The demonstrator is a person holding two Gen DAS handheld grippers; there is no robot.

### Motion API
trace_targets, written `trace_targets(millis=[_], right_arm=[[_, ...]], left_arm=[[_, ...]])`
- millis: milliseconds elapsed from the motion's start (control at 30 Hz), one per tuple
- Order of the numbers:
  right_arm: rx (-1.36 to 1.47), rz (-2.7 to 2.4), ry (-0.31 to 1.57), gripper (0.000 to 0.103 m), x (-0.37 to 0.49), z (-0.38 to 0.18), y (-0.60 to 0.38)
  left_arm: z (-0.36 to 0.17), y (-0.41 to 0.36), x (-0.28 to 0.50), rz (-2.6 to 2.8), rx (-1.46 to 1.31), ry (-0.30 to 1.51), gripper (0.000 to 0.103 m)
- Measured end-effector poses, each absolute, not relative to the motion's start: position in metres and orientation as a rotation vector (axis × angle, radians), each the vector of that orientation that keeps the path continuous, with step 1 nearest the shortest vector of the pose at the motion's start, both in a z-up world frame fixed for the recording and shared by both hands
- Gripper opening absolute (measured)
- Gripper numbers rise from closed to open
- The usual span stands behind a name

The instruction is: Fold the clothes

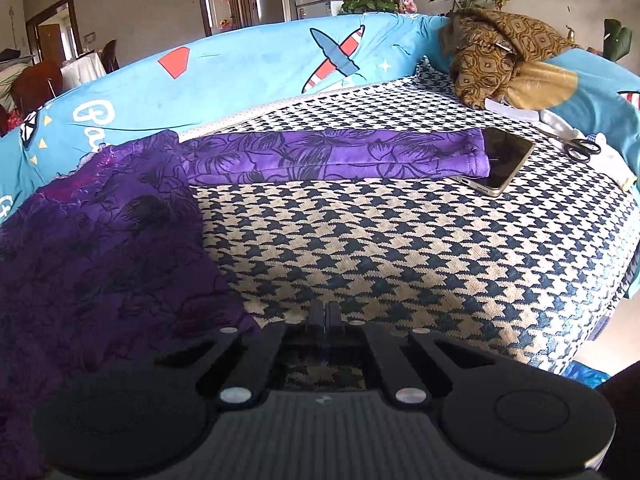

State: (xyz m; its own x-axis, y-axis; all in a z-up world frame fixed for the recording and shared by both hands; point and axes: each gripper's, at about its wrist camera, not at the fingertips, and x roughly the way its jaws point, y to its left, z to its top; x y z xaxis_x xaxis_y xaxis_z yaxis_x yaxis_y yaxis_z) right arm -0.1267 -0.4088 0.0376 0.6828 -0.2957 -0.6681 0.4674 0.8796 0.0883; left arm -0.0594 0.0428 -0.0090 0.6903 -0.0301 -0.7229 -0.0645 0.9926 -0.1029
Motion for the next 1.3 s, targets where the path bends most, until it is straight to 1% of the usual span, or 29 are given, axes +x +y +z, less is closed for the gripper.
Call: trace_targets(millis=[67, 133, 200, 233, 300, 333, 400, 567, 600, 767, 800, 833, 867, 900, 933, 1000, 1067, 1100, 1233, 1300], right_arm=[[0.291, -0.416, 0.706, 0.002, -0.131, 0.037, -0.409], [0.35, -0.385, 0.71, 0.006, -0.136, 0.036, -0.41], [0.382, -0.378, 0.715, 0.019, -0.141, 0.035, -0.411], [0.398, -0.381, 0.711, 0.021, -0.144, 0.035, -0.412], [0.415, -0.379, 0.704, 0.032, -0.15, 0.035, -0.414], [0.422, -0.378, 0.701, 0.034, -0.153, 0.036, -0.414], [0.438, -0.374, 0.698, 0.043, -0.157, 0.035, -0.415], [0.484, -0.352, 0.713, 0.055, -0.159, 0.031, -0.413], [0.485, -0.347, 0.722, 0.056, -0.159, 0.029, -0.411], [0.425, -0.327, 0.745, 0.056, -0.152, 0.024, -0.399], [0.414, -0.322, 0.745, 0.053, -0.152, 0.023, -0.396], [0.403, -0.318, 0.745, 0.049, -0.151, 0.023, -0.394], [0.387, -0.312, 0.746, 0.039, -0.151, 0.023, -0.391], [0.373, -0.301, 0.745, 0.035, -0.15, 0.022, -0.389], [0.359, -0.289, 0.745, 0.024, -0.15, 0.022, -0.387], [0.334, -0.285, 0.738, 0.015, -0.149, 0.022, -0.383], [0.309, -0.293, 0.724, 0.01, -0.151, 0.024, -0.379], [0.287, -0.314, 0.709, 0.006, -0.153, 0.027, -0.377], [0.195, -0.417, 0.641, 0.005, -0.166, 0.042, -0.371], [0.183, -0.433, 0.654, 0.004, -0.17, 0.043, -0.371]], left_arm=[[-0.009, 0.046, -0.062, 0.031, -0.134, 0.809, 0.103], [-0.009, 0.05, -0.062, 0.038, -0.157, 0.812, 0.103], [-0.008, 0.053, -0.062, 0.049, -0.172, 0.814, 0.103], [-0.008, 0.054, -0.062, 0.053, -0.179, 0.815, 0.103], [-0.008, 0.055, -0.062, 0.053, -0.194, 0.813, 0.103], [-0.007, 0.055, -0.063, 0.053, -0.196, 0.812, 0.103], [-0.007, 0.054, -0.063, 0.053, -0.193, 0.811, 0.103], [-0.007, 0.052, -0.064, 0.053, -0.186, 0.81, 0.103], [-0.007, 0.052, -0.064, 0.054, -0.187, 0.81, 0.103], [-0.007, 0.052, -0.064, 0.055, -0.185, 0.811, 0.103], [-0.007, 0.052, -0.065, 0.056, -0.184, 0.811, 0.103], [-0.007, 0.052, -0.065, 0.056, -0.184, 0.811, 0.103], [-0.007, 0.051, -0.065, 0.056, -0.183, 0.811, 0.103], [-0.007, 0.051, -0.065, 0.056, -0.183, 0.811, 0.103], [-0.007, 0.051, -0.065, 0.056, -0.182, 0.81, 0.103], [-0.007, 0.051, -0.065, 0.056, -0.182, 0.809, 0.103], [-0.008, 0.051, -0.066, 0.058, -0.181, 0.808, 0.103], [-0.007, 0.051, -0.065, 0.06, -0.181, 0.807, 0.103], [-0.007, 0.055, -0.065, 0.083, -0.182, 0.808, 0.103], [-0.008, 0.058, -0.065, 0.1, -0.184, 0.814, 0.103]])
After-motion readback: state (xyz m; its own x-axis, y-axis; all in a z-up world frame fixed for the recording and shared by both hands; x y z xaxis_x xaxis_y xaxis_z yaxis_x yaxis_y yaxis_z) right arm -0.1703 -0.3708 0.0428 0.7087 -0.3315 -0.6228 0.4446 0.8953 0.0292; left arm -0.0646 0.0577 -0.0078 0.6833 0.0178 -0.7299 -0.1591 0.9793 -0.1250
